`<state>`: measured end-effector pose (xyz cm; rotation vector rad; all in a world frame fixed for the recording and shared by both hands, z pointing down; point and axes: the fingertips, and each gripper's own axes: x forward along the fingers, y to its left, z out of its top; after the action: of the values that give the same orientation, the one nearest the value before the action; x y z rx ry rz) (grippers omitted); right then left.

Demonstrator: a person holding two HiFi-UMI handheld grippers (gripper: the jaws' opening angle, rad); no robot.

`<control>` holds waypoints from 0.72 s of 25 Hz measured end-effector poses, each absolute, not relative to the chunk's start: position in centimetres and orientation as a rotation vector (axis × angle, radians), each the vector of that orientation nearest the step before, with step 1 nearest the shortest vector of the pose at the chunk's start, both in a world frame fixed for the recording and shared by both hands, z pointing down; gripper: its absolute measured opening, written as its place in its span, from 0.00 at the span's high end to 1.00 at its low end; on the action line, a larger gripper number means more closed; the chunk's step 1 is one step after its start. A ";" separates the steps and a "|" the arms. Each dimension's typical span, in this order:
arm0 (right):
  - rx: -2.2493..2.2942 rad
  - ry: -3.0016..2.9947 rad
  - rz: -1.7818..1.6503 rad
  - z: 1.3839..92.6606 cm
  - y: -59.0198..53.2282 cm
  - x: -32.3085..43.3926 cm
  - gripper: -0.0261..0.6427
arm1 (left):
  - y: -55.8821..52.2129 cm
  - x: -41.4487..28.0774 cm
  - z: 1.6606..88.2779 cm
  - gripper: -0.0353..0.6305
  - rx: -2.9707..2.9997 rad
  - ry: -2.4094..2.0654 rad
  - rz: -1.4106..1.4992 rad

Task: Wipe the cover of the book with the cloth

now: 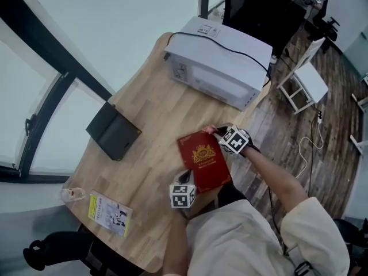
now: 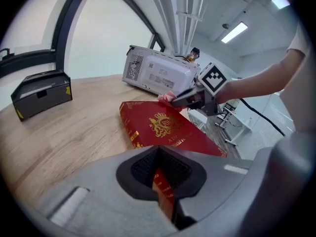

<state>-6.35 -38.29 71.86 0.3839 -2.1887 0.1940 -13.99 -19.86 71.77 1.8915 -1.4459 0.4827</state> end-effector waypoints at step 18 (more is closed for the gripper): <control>0.478 -2.173 0.161 70.4 -31.6 -1.8 0.90 | -20.2 -14.1 71.8 0.94 1.909 -1.492 0.462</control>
<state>-1.82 -31.63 70.44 0.4783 -2.1732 0.1614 -14.10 -20.20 71.78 1.9093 -1.4920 0.4618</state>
